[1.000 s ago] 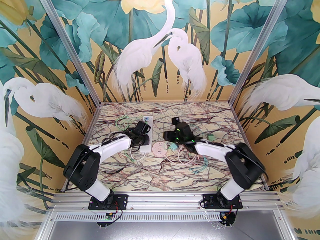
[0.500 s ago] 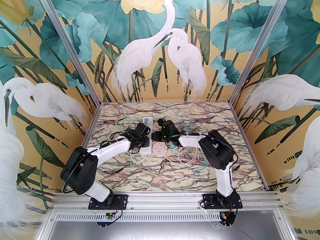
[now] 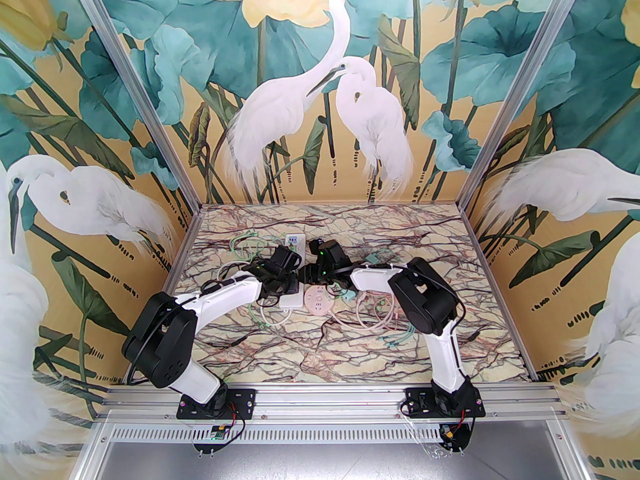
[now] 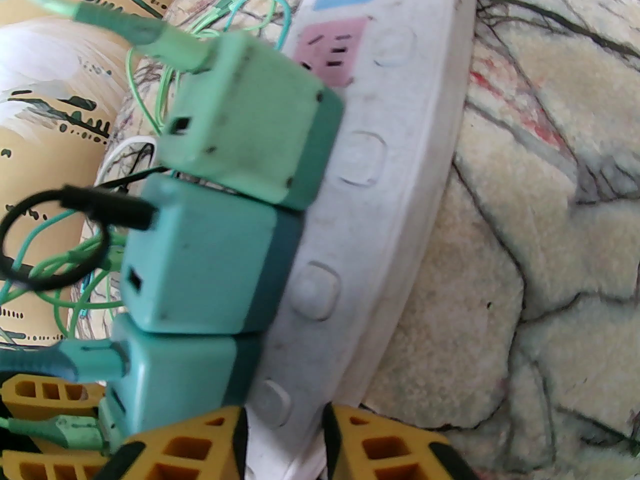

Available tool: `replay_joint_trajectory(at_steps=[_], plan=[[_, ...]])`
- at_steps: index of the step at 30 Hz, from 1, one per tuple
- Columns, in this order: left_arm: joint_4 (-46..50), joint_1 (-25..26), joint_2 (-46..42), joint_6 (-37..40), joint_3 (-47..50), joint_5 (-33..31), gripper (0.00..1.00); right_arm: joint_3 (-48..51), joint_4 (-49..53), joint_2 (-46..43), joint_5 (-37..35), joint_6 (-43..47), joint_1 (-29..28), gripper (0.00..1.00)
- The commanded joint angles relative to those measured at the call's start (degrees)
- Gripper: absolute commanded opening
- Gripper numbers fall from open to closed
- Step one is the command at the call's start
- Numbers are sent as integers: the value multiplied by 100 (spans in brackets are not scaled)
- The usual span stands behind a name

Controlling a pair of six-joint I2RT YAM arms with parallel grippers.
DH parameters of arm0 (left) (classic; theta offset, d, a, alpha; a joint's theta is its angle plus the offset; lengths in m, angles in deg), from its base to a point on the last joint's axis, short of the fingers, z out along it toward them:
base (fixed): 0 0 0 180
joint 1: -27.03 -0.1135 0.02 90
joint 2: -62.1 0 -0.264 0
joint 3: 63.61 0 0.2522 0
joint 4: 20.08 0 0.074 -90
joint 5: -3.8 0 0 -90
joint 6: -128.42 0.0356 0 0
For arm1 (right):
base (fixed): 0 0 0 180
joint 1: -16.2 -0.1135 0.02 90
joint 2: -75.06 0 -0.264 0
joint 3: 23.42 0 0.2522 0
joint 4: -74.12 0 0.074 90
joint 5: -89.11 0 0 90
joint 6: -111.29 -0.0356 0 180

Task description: Pull the plug off the socket

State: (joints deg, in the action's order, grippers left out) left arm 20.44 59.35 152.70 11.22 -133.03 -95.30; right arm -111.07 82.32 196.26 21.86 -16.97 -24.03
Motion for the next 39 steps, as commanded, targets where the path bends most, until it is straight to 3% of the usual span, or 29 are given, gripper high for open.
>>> replay_joint_trajectory(at_steps=[1,13,15,18,29,34,39], plan=[[174,64,204,106,-94,132,34,-217,480,219,61,174,-161,33],[97,64,403,105,-75,192,31,-172,974,135,-99,300,-325,36],[102,64,410,120,-91,198,29,-268,1124,204,-170,388,-319,27],[127,64,384,128,-111,158,27,-407,1352,350,-300,492,-319,27],[579,646,708,354,-580,-1050,22,-633,1730,586,-500,555,-301,24],[558,665,722,256,-569,-993,21,-704,1869,650,-547,572,-293,24],[528,436,407,88,-532,-523,20,-741,1945,672,-599,592,-284,24]])
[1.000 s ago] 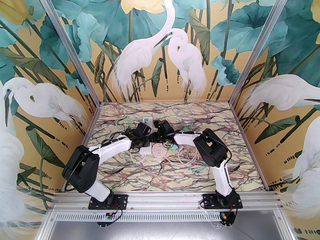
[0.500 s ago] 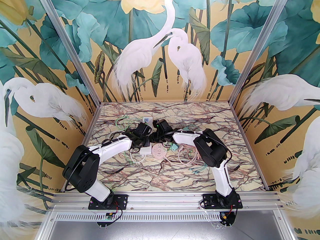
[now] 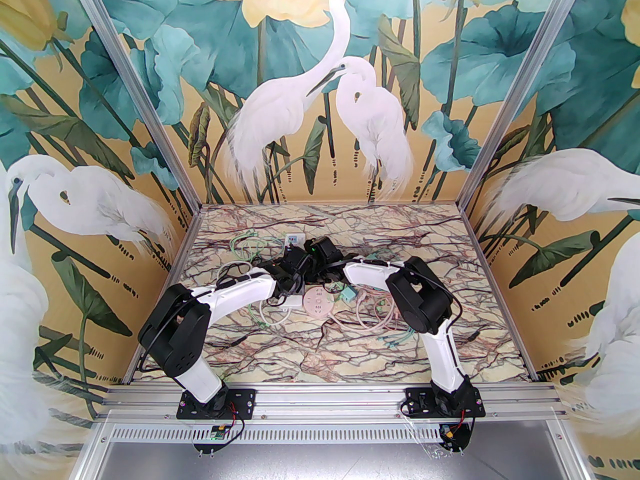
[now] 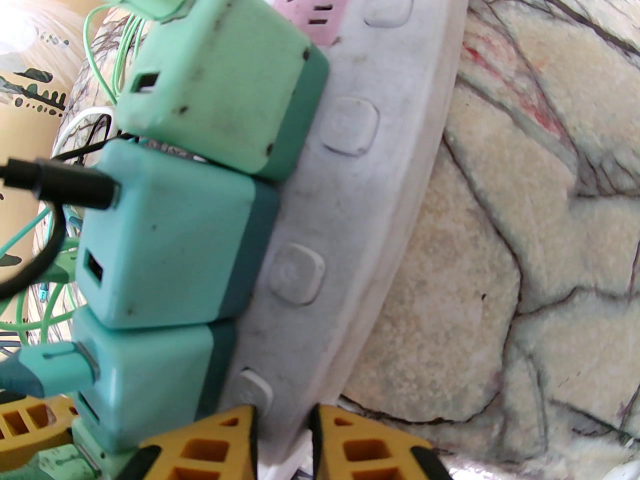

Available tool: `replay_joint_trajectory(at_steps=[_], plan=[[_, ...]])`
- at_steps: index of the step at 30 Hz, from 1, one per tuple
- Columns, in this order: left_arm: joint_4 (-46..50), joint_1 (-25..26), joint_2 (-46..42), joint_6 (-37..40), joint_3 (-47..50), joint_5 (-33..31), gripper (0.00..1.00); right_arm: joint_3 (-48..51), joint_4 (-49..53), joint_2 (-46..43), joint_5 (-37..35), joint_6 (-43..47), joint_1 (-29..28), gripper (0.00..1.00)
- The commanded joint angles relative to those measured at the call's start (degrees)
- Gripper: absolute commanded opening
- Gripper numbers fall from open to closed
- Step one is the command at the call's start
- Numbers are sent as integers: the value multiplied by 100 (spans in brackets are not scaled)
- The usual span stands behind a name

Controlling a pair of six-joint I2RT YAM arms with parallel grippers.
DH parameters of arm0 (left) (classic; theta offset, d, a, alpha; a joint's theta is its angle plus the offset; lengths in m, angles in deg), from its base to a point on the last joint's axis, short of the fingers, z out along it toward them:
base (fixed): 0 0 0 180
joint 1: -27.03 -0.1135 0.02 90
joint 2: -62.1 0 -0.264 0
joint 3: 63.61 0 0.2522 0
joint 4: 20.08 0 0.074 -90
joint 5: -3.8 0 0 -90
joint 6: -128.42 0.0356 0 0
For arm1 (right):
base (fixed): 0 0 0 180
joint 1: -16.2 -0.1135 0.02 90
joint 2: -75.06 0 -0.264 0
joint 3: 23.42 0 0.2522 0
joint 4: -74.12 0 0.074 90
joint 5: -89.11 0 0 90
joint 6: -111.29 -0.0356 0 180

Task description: Pull the plug off the socket

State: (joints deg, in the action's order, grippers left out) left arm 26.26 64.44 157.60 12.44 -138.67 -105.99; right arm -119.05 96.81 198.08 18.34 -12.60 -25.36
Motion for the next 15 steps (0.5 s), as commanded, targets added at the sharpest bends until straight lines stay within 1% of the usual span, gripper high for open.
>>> replay_joint_trajectory(at_steps=[1,5,7,10,15], plan=[[-88,-167,-176,-72,60,691,20,55,511,486,-249,160,-151,24],[-295,-543,-577,-286,293,1321,20,37,540,503,-257,163,-151,24],[-339,-643,-709,-352,358,1501,21,33,552,503,-261,170,-147,24],[-374,-704,-796,-391,391,1635,21,22,548,503,-252,172,-151,24],[-325,-709,-755,-331,334,1632,21,31,549,503,-261,173,-157,24]])
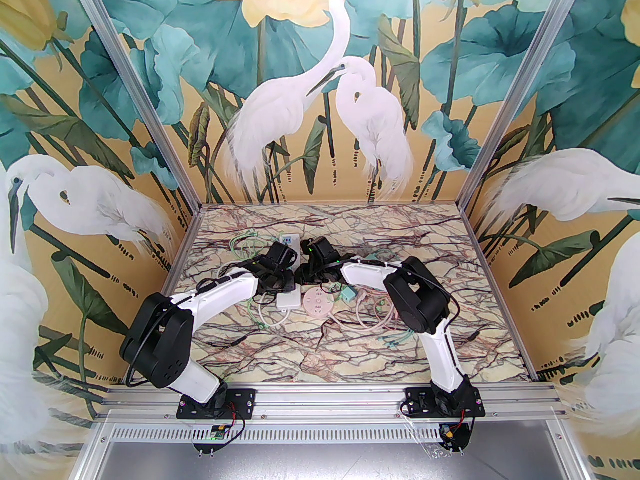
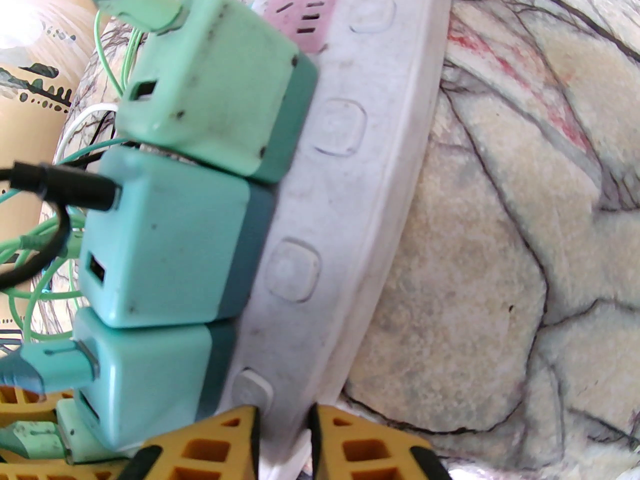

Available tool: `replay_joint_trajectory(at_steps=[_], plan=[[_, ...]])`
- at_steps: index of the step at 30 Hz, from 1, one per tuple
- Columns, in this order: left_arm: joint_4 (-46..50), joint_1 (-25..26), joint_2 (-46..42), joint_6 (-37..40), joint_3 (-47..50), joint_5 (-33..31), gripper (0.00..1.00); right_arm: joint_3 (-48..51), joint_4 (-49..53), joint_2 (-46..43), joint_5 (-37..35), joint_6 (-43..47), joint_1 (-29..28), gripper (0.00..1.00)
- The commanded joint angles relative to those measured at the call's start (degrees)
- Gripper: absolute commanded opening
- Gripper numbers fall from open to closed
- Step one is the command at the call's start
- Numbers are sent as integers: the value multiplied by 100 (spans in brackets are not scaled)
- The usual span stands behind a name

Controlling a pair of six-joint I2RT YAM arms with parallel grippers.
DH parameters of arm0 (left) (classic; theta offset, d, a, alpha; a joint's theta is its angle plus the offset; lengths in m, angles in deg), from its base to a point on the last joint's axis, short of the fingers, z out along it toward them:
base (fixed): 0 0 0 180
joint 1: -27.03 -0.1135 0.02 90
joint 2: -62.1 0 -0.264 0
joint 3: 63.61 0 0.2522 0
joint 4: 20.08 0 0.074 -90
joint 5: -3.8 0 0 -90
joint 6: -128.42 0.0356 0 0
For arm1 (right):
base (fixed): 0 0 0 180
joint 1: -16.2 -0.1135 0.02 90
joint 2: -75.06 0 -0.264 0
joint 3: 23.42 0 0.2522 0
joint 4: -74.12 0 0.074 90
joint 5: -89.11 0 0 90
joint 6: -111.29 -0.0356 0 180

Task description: Pull the plug off the socket

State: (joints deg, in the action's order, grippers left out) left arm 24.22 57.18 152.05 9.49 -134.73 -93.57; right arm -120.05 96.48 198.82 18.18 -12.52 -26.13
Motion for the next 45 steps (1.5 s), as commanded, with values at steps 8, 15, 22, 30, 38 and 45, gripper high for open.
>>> replay_joint_trajectory(at_steps=[8,15,22,30,38,45], plan=[[247,465,191,226,-359,-402,21,113,603,460,-237,164,-74,24],[605,872,651,371,-697,-1113,20,85,621,482,-230,175,-74,24],[498,851,466,284,-632,-953,20,70,632,492,-241,179,-75,24],[86,231,-233,-53,-215,91,20,69,657,500,-252,186,-74,24],[-157,-141,-688,-190,85,637,21,66,652,508,-245,174,-74,24],[174,-141,-762,-78,-16,142,21,69,661,501,-245,177,-76,24]])
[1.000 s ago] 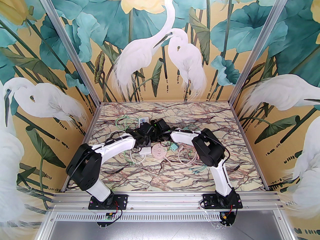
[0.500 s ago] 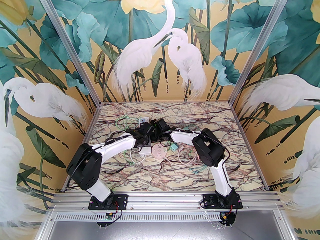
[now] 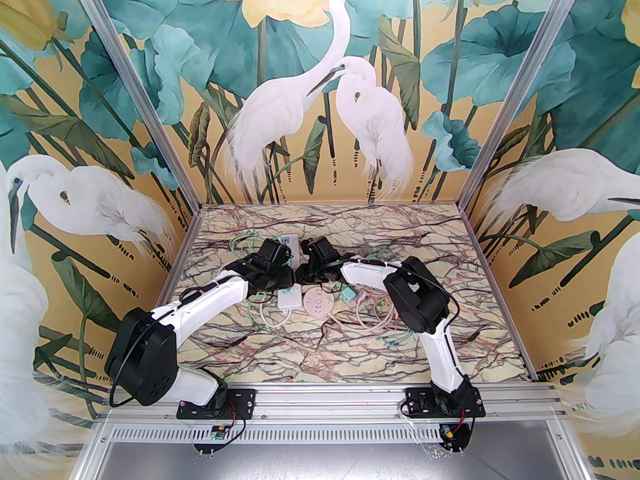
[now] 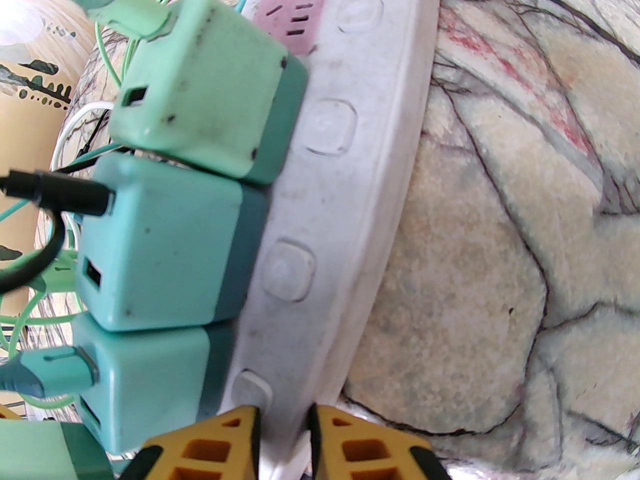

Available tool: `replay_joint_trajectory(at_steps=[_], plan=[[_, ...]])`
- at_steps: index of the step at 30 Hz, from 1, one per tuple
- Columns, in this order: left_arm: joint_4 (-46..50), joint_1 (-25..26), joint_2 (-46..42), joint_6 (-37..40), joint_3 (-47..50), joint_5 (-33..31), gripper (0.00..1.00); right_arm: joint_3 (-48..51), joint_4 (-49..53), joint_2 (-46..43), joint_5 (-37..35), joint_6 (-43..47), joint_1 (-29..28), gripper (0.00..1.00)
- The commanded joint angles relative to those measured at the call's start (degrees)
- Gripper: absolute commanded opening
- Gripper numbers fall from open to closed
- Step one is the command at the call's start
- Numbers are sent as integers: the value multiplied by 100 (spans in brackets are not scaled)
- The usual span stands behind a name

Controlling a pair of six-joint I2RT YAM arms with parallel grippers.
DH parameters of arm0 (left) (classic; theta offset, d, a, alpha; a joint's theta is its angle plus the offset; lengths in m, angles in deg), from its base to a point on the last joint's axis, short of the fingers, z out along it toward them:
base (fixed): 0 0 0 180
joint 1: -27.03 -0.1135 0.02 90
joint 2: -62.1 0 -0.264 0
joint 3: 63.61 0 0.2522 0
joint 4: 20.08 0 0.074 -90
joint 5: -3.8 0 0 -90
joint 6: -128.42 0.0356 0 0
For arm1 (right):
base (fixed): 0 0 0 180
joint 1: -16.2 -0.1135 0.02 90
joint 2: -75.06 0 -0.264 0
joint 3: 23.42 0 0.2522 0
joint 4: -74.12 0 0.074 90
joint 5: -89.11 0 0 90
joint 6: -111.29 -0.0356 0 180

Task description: Pull the plug off the socket

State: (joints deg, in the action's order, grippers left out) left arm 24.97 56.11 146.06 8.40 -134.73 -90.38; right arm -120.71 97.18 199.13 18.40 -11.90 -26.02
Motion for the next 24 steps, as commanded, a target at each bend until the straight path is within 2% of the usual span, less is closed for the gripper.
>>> replay_joint_trajectory(at_steps=[1,10,16,24], plan=[[150,-34,-201,35,-20,-284,21,126,590,471,-259,116,-89,24],[607,-244,-543,38,136,-1443,24,145,557,443,-247,113,-83,24],[490,-932,-830,-89,519,-1301,24,166,530,417,-233,104,-90,24],[275,-2088,-1498,-505,1167,-917,24,180,531,381,-233,113,-88,25]])
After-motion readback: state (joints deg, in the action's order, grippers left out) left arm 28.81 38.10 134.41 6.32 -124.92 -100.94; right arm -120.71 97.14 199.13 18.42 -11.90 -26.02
